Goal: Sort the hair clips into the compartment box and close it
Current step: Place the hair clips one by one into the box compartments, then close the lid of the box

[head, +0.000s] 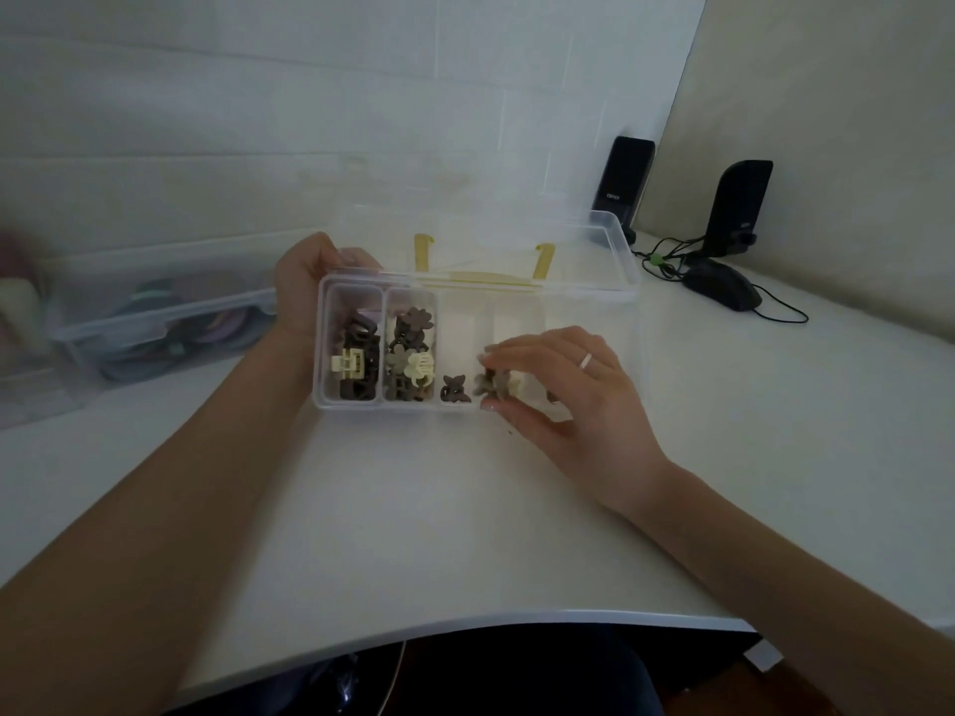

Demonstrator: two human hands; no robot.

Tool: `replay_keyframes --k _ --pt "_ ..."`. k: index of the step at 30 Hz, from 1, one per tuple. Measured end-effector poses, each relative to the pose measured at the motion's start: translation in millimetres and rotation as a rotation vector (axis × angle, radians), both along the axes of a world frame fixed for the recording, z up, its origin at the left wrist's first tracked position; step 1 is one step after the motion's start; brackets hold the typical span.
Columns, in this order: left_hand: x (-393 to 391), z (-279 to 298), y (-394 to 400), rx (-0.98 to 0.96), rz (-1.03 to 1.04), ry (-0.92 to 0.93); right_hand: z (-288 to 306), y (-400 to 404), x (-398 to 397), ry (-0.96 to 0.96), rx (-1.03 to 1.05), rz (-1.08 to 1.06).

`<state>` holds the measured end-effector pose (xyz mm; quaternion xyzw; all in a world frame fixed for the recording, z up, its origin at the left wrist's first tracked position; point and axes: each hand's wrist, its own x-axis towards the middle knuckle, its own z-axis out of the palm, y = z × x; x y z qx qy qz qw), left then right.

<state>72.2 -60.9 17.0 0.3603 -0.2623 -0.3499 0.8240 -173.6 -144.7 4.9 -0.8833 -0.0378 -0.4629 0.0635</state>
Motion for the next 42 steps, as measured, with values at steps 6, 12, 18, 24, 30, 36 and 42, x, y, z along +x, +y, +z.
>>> replay_keyframes --k 6,12,18,24,30,36,42 --pt "-23 13 7 -0.058 -0.077 -0.02 13 19 20 -0.026 0.092 -0.02" --pt "-32 20 9 -0.006 -0.024 0.026 28 27 67 -0.019 -0.044 -0.192" --pt "-35 21 6 0.027 0.048 0.07 33 11 61 0.02 0.006 -0.23" --pt "-36 20 5 0.064 0.054 0.053 46 -51 25 -0.248 0.451 -0.43" --pt "-37 14 4 0.113 0.052 -0.045 46 -75 11 0.011 1.268 -0.406" --pt "-30 12 3 0.097 0.02 -0.033 45 -68 9 -0.02 1.428 -0.109" --pt "-27 11 2 0.188 0.079 -0.128 43 -68 6 0.004 1.458 0.02"
